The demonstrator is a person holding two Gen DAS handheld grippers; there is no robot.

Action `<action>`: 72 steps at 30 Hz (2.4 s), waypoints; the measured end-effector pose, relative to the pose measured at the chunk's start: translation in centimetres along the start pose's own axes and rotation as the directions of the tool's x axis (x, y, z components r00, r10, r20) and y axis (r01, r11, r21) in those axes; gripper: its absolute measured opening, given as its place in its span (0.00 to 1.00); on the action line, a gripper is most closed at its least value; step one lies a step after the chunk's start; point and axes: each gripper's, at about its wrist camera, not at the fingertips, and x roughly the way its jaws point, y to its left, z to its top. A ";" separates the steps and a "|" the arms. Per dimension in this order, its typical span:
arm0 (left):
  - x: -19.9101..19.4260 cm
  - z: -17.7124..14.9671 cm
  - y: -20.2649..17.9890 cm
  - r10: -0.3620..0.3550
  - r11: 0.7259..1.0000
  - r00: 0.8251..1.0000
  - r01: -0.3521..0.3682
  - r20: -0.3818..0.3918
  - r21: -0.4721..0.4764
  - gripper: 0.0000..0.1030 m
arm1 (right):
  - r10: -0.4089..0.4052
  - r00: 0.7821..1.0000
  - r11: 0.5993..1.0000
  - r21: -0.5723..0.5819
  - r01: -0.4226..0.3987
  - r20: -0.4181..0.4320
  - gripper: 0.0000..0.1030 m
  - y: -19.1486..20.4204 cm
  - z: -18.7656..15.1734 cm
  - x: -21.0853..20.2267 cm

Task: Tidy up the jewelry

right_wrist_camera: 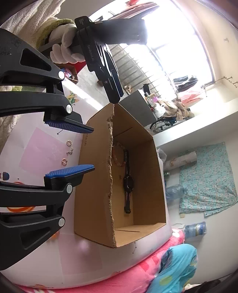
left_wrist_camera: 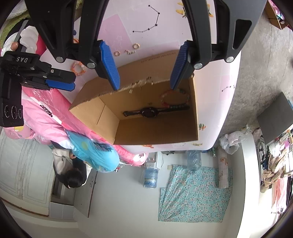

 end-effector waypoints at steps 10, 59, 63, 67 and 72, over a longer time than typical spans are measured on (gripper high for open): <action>0.2 -2.4 0.0 0.025 1.000 0.999 -0.025 -0.036 0.004 0.56 | 0.016 0.999 1.000 0.027 -0.015 -0.037 0.34 0.3 -1.0 1.1; 4.4 -4.1 -0.9 0.061 0.998 0.985 -0.057 -0.159 0.031 0.56 | 0.068 0.994 0.990 0.127 -0.057 -0.090 0.35 -1.8 -1.9 2.3; 4.4 -4.1 -1.1 0.065 0.998 0.985 -0.060 -0.160 0.036 0.56 | 0.070 0.993 0.990 0.129 -0.058 -0.090 0.35 -1.8 -1.9 2.3; 4.5 -4.1 -1.2 0.067 0.997 0.985 -0.061 -0.160 0.038 0.56 | 0.071 0.993 0.990 0.128 -0.059 -0.090 0.35 -1.9 -1.9 2.2; 4.5 -4.1 -1.2 0.068 0.997 0.985 -0.062 -0.160 0.039 0.56 | 0.073 0.993 0.990 0.129 -0.061 -0.090 0.35 -1.9 -1.9 2.3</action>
